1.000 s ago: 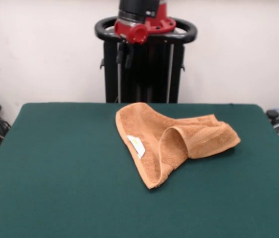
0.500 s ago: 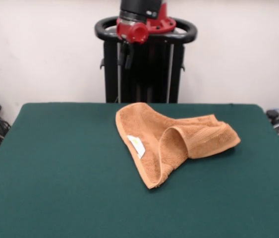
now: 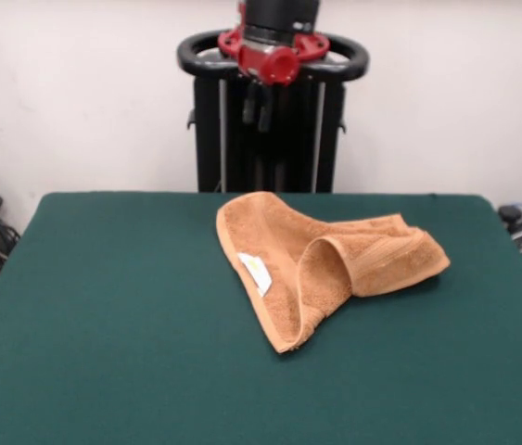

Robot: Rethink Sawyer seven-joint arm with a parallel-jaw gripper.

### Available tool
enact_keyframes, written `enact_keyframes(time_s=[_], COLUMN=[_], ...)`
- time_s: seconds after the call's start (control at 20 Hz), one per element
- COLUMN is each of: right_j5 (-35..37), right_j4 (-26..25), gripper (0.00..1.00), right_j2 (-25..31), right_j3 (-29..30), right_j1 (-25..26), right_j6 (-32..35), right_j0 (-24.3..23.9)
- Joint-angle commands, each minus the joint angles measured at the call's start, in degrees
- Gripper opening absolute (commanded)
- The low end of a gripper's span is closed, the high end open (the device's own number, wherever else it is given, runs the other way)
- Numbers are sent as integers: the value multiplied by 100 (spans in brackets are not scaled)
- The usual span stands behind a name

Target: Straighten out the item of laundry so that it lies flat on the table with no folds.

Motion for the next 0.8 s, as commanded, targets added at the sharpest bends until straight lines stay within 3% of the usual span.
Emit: enact_keyframes(time_s=[0.05,0.3,0.5,0.65,0.7,0.8], right_j5=[1309,1120,1233,1298,1320,1276], right_j4=[1034,1049,1260,1265,1267,1096], gripper=[100,100,100,100,0,0], right_j2=[187,297,-232,-396,-450,-477], right_j3=[-74,-69,-278,-304,-312,-373], right_j1=[-743,-535,-555,-491,-470,-402], right_j6=[961,1445,807,627,568,496], right_j0=[919,1098,1661,1822,1876,1803])
